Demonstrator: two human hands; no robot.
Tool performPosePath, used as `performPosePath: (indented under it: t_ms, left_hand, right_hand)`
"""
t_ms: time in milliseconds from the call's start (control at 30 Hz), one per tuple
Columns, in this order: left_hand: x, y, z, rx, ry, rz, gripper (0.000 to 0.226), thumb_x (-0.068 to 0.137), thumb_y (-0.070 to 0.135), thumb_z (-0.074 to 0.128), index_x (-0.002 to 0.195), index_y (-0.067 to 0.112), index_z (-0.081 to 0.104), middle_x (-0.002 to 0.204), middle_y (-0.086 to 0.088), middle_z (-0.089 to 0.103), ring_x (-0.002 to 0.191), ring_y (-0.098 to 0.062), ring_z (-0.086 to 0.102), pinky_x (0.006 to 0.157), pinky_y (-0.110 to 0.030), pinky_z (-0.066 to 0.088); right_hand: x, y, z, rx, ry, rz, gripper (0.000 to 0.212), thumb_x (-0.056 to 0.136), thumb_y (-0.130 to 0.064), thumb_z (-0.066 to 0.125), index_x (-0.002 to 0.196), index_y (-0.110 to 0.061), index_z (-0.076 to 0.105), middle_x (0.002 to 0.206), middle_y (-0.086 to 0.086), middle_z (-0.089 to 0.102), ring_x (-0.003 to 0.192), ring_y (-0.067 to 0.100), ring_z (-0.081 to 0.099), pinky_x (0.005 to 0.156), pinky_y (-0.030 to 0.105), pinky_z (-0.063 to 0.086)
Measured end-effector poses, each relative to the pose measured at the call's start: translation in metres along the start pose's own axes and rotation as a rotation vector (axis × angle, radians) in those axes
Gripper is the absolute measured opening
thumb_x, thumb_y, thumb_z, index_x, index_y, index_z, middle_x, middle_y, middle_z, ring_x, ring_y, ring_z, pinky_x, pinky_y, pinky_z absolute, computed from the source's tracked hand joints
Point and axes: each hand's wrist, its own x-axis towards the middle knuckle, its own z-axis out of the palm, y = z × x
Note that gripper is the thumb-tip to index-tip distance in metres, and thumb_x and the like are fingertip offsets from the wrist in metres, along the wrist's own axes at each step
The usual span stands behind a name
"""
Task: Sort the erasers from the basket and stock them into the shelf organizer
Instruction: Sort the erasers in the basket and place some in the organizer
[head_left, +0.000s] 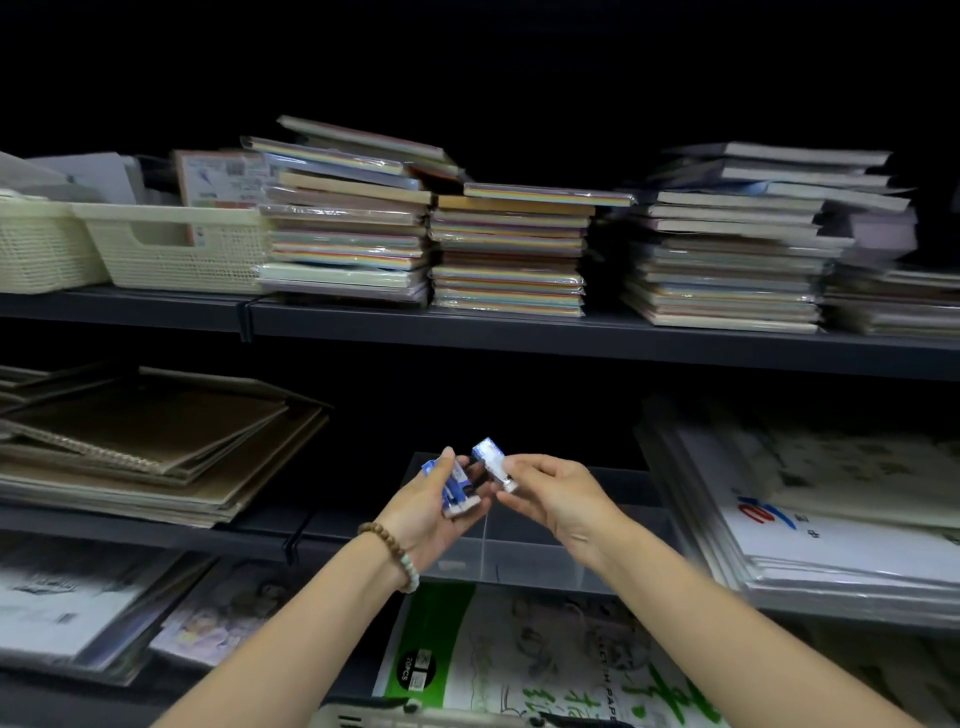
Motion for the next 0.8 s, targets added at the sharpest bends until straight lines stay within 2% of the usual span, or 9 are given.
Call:
performPosePath:
  t_ms: [100,200,300,367,500,600,700,800]
  left_hand:
    - [0.0,-0.006,0.003,0.034,-0.044,0.046,0.031,0.098,0.03,0.039,0.106,0.009,0.061,0.099,-0.011,0.07,0.085,-0.021,0.071,0.065,-0.027,0.057]
    - [-0.002,-0.006,0.008,0.039,-0.119,0.069,0.03,0.094,0.031,0.044,0.097,0.019,0.071,0.096,-0.005,0.073,0.087,-0.016,0.071,0.066,-0.023,0.056]
    - [0.001,-0.006,0.007,0.066,-0.076,0.115,0.018,0.093,0.021,0.05,0.1,0.013,0.066,0.096,-0.003,0.071,0.084,-0.013,0.07,0.067,-0.024,0.057]
    - [0.002,-0.004,0.004,0.112,-0.063,0.162,0.018,0.095,0.02,0.049,0.102,0.016,0.065,0.096,0.001,0.072,0.085,-0.012,0.069,0.073,-0.027,0.057]
    - [-0.001,0.001,-0.001,0.336,-0.1,0.198,0.03,0.09,0.042,0.046,0.109,0.028,0.065,0.107,0.004,0.07,0.1,-0.014,0.065,0.091,-0.032,0.048]
    - [-0.001,0.003,-0.008,0.398,-0.123,0.201,0.042,0.086,0.048,0.044,0.119,0.027,0.057,0.118,0.002,0.064,0.109,-0.014,0.06,0.099,-0.033,0.044]
    - [-0.001,0.008,-0.014,0.368,-0.139,0.2,0.042,0.083,0.048,0.047,0.117,0.025,0.057,0.108,-0.005,0.068,0.097,-0.015,0.066,0.085,-0.029,0.051]
    - [-0.001,0.014,-0.021,0.433,-0.16,0.243,0.04,0.086,0.042,0.048,0.118,0.021,0.055,0.105,-0.006,0.067,0.099,-0.017,0.064,0.091,-0.031,0.049]
  right_hand:
    - [-0.002,0.003,0.002,0.019,0.026,0.025,0.02,0.088,-0.011,0.063,0.103,0.0,0.066,0.093,0.01,0.069,0.075,0.012,0.065,0.063,0.016,0.055]
    - [-0.003,0.008,0.01,-0.031,0.023,0.06,0.02,0.085,-0.019,0.068,0.1,-0.006,0.07,0.09,0.008,0.07,0.07,0.009,0.063,0.059,0.015,0.051]
    - [-0.002,0.01,0.014,-0.052,0.038,0.066,0.016,0.085,-0.023,0.068,0.093,-0.01,0.071,0.083,0.004,0.068,0.066,0.009,0.059,0.059,0.016,0.05]
    - [-0.002,0.01,0.016,-0.031,-0.006,0.131,0.022,0.085,-0.03,0.066,0.093,-0.01,0.069,0.078,0.002,0.065,0.065,0.009,0.057,0.058,0.019,0.051]
    - [-0.004,0.01,0.02,0.045,-0.168,0.319,0.036,0.085,-0.046,0.062,0.088,-0.01,0.069,0.073,0.002,0.066,0.064,0.013,0.06,0.058,0.023,0.053]
    - [-0.001,0.011,0.023,0.134,-0.213,0.371,0.037,0.085,-0.042,0.062,0.096,-0.007,0.067,0.076,0.004,0.067,0.071,0.015,0.063,0.064,0.025,0.056]
    - [0.003,0.011,0.026,0.308,-0.277,0.427,0.04,0.087,-0.034,0.061,0.109,-0.001,0.063,0.092,0.013,0.067,0.088,0.024,0.066,0.08,0.031,0.057]
    - [0.009,0.011,0.028,0.415,-0.306,0.413,0.039,0.088,-0.025,0.061,0.118,0.001,0.06,0.105,0.017,0.066,0.099,0.027,0.065,0.088,0.032,0.054]
